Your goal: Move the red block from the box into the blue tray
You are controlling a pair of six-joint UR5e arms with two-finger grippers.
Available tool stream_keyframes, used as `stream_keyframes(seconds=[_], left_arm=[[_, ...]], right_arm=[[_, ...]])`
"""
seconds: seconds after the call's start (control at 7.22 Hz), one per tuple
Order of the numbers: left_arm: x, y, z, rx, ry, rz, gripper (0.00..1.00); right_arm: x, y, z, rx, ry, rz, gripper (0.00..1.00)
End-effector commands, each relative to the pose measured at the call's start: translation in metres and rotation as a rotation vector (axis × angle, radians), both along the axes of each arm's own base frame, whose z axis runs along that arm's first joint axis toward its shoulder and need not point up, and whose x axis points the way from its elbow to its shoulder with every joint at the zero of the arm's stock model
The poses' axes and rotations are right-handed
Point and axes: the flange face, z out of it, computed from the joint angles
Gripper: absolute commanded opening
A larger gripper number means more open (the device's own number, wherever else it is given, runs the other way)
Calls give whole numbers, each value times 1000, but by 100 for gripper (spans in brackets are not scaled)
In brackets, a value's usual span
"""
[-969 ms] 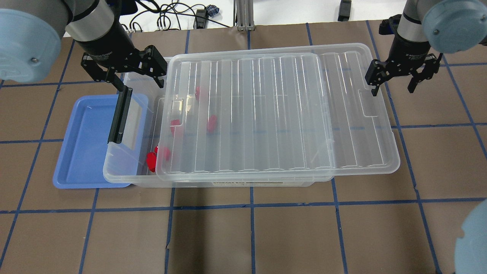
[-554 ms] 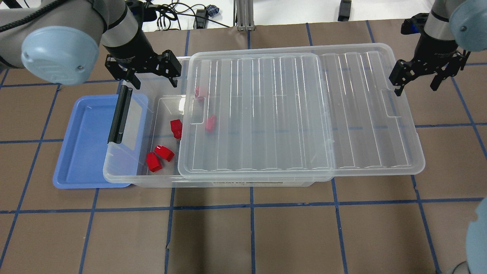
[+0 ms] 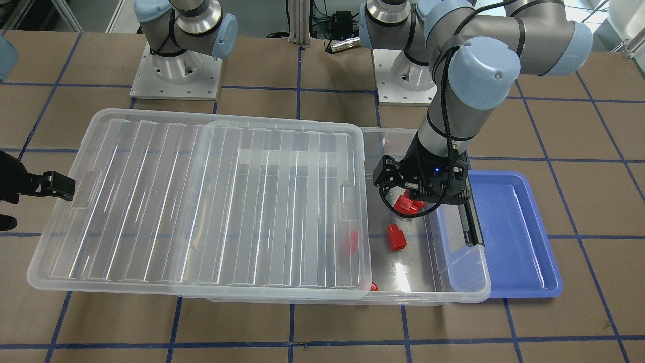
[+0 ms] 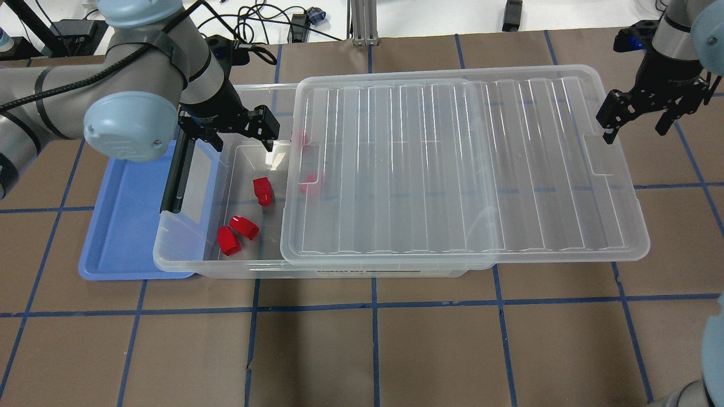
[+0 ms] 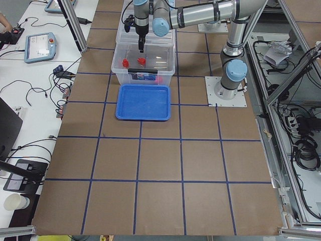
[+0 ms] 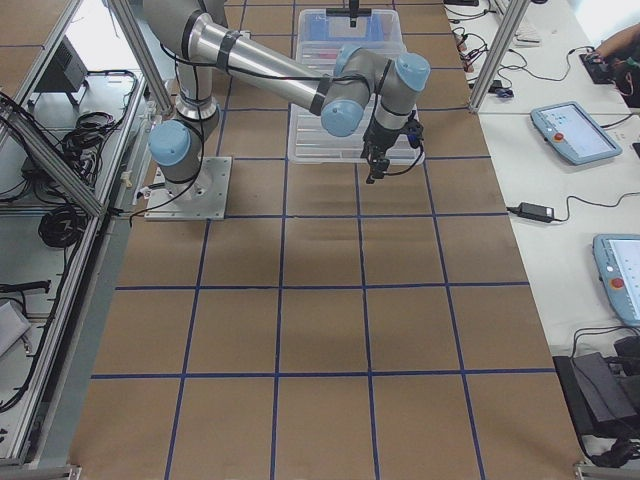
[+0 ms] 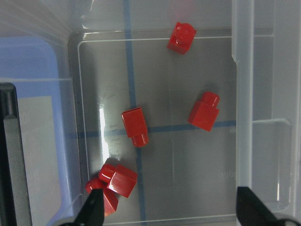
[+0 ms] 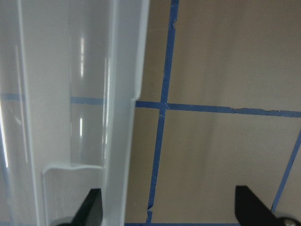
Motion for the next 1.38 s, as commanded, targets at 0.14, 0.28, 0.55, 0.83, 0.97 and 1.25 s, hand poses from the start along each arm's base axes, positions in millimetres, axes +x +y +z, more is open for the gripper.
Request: stream_keyframes(seconds=[0.14, 0.28, 0.55, 0.83, 0.97, 1.25], left_arm=[[6, 0, -51, 17, -2, 27, 100], [10, -10, -65, 41, -13, 67, 100], [15, -17, -93, 90, -25, 99, 100], [16, -15, -119, 140, -26, 162, 100], [16, -15, -128, 158, -27, 160, 100], [17, -19, -149, 187, -29, 159, 100]], right_arm=[[-4, 0, 0, -9, 4, -2, 100], [-4, 0, 0, -9, 5, -3, 100], [-3, 0, 11, -27, 10, -5, 100], [9, 11, 71, -116, 25, -10, 100], [18, 30, 102, -143, 32, -5, 100], [32, 68, 148, -162, 35, -5, 100]])
